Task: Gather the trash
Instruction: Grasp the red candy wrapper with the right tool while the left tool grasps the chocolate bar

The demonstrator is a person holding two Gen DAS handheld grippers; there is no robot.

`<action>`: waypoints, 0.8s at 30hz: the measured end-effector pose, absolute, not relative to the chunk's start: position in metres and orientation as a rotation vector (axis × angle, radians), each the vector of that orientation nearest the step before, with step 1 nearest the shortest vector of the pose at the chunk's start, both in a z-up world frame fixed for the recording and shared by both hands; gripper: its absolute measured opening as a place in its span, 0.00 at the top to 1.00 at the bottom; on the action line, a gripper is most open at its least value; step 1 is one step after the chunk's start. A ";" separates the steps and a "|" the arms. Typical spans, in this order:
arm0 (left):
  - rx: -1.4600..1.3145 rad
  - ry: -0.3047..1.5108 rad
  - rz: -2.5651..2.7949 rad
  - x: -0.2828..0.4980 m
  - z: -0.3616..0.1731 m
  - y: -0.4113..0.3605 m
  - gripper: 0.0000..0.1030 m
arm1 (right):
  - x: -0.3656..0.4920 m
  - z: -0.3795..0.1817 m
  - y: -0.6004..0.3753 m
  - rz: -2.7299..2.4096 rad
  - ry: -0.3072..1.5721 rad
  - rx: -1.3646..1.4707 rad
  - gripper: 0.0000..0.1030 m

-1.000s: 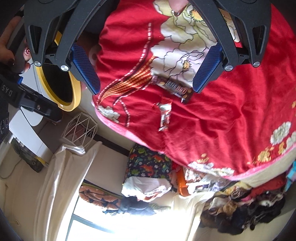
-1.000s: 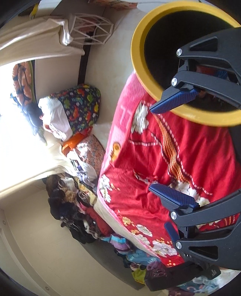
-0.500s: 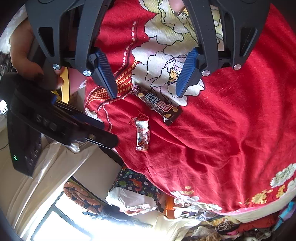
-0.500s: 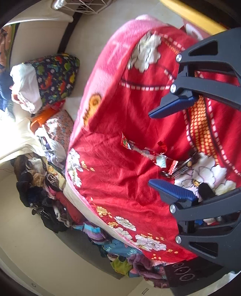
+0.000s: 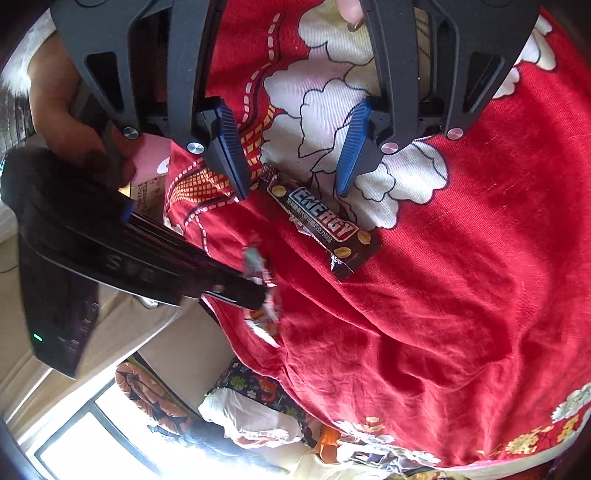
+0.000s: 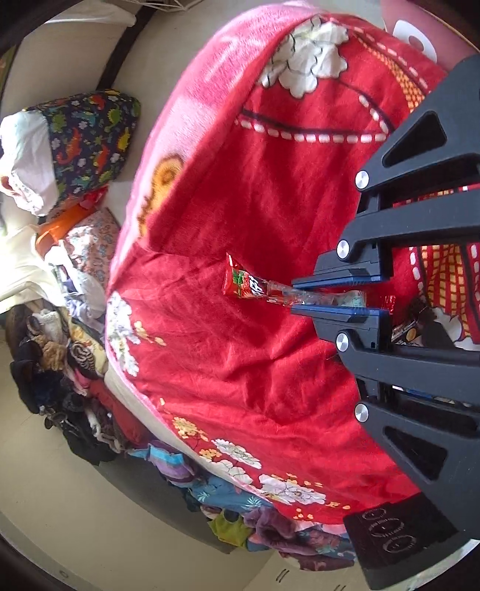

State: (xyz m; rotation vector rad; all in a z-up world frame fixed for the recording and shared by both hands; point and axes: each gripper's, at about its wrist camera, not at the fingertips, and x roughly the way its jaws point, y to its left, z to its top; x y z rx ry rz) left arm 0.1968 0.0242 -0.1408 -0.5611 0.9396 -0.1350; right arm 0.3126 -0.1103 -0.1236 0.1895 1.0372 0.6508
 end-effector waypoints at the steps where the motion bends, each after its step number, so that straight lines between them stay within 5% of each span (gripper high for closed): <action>1: -0.569 0.941 -0.133 0.198 -0.141 0.024 0.61 | 0.310 -0.120 -0.115 0.645 1.020 0.190 0.92; 5: -0.584 0.943 -0.120 0.203 -0.145 0.025 0.64 | 0.293 -0.101 -0.137 0.634 0.940 0.184 0.92; 7: -0.588 0.950 -0.101 0.205 -0.147 0.026 0.76 | 0.284 -0.094 -0.148 0.629 0.911 0.179 0.92; 13: -0.562 0.930 -0.110 0.205 -0.139 0.020 0.87 | 0.247 -0.080 -0.187 0.603 0.841 0.170 0.92; 24: -0.436 0.832 -0.219 0.192 -0.094 -0.019 0.90 | 0.207 -0.071 -0.245 0.517 0.792 0.270 0.92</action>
